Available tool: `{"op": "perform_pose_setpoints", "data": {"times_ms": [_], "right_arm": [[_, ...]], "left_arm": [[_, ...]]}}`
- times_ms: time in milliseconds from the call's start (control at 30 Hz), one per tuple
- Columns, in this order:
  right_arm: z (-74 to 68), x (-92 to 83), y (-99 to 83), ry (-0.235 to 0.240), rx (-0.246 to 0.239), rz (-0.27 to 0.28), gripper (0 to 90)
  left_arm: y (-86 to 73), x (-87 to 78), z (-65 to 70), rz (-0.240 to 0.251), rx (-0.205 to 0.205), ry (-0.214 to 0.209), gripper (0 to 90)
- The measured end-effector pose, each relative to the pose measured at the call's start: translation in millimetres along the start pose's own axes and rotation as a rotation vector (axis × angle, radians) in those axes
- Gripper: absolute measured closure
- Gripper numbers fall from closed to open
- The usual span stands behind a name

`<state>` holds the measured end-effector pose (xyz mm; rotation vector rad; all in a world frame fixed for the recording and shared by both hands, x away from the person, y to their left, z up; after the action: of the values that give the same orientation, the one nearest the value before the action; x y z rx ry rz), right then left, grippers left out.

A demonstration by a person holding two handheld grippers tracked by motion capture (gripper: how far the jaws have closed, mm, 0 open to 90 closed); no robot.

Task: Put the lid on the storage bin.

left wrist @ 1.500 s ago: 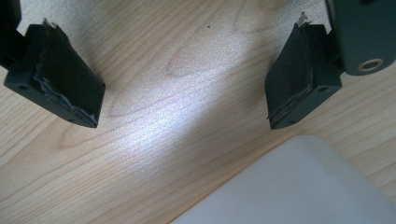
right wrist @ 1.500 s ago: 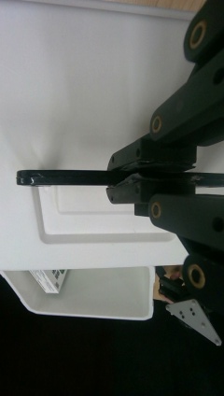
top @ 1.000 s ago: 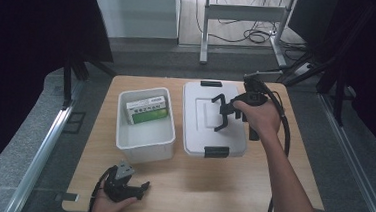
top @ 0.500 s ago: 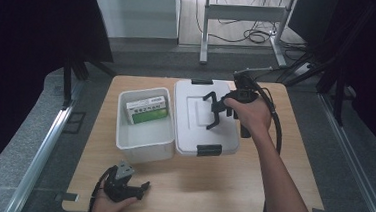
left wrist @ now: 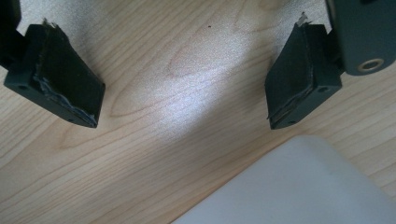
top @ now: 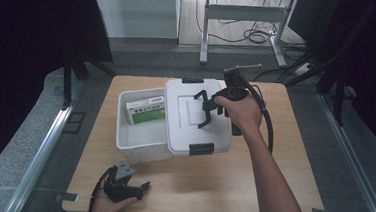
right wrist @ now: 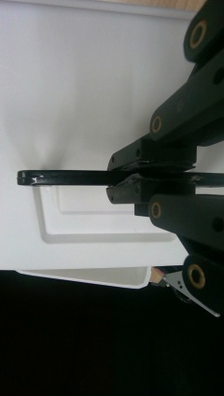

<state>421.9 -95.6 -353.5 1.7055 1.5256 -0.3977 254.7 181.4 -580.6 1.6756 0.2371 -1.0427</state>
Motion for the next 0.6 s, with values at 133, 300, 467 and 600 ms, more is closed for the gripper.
{"op": "perform_pose_setpoints", "data": {"times_ms": [133, 300, 467, 600], "right_arm": [[-8.1, 3.5, 1.7, 0.005, -0.009, -0.004, 84.8], [-18.7, 10.0, 3.0, 0.009, -0.025, -0.013, 84.7], [-28.9, 19.0, 4.1, 0.011, -0.04, -0.025, 84.8], [-35.6, 26.4, 6.2, 0.0, -0.05, -0.038, 84.7]], "left_arm": [[0.1, 0.0, 0.1, 0.001, 0.0, -0.001, 11.9], [0.2, 0.2, 0.3, 0.003, -0.002, -0.001, 12.0], [0.2, 0.3, 0.4, 0.003, -0.002, -0.002, 11.9], [0.3, 0.4, 0.5, 0.005, -0.001, -0.001, 11.9]]}}
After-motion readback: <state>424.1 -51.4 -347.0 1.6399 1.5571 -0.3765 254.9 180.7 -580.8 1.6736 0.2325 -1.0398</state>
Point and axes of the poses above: each handheld gripper's, and its own axes: x roughly forward along the jaws, y roughly out of its top, z roughly to its right, the point moved 5 cm from there along x, roughly forward along the jaws, and after that the axes turned 4 degrees about y, right-handed, at the moved point
